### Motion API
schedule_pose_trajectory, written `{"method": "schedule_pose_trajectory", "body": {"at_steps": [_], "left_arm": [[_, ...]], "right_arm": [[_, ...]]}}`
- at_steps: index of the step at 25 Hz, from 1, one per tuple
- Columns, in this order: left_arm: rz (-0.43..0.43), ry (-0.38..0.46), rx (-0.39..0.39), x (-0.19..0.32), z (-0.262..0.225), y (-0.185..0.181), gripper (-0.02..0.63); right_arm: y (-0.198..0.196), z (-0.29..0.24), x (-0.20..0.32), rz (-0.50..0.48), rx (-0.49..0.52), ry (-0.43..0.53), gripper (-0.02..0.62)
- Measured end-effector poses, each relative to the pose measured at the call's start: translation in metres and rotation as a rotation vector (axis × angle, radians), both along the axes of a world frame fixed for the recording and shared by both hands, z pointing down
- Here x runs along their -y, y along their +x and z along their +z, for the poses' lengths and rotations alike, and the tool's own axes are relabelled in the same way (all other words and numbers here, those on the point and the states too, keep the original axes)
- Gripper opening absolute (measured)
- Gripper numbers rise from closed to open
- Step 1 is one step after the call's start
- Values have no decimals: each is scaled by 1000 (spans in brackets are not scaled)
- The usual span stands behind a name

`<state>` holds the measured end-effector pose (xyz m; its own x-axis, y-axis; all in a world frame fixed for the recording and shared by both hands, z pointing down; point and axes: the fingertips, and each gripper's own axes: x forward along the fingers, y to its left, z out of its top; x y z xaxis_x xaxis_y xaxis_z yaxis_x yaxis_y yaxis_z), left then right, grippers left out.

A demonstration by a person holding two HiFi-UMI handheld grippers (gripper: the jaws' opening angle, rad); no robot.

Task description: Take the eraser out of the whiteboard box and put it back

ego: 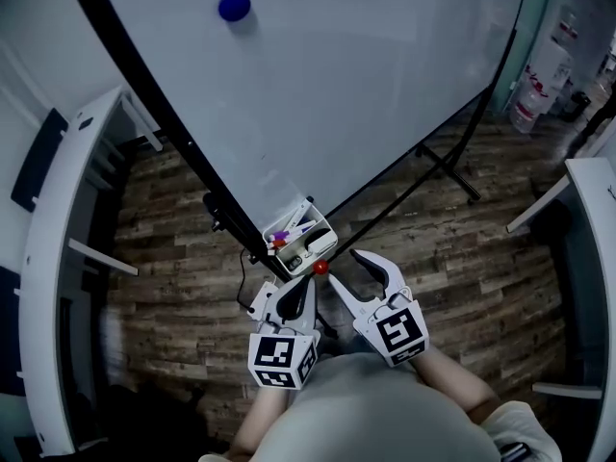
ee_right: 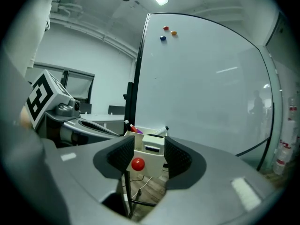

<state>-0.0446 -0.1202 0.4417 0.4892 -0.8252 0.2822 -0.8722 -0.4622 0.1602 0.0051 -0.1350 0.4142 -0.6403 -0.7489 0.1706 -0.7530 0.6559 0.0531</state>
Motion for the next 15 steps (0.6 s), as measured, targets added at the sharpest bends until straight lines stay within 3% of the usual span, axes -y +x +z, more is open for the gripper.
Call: {"method": "schedule_pose_trajectory", "body": {"at_steps": [15], "left_arm": [[-183,0,16,10,4,-20,2]], "right_arm": [[-17,16,36,-142,-9,4,305]]}}
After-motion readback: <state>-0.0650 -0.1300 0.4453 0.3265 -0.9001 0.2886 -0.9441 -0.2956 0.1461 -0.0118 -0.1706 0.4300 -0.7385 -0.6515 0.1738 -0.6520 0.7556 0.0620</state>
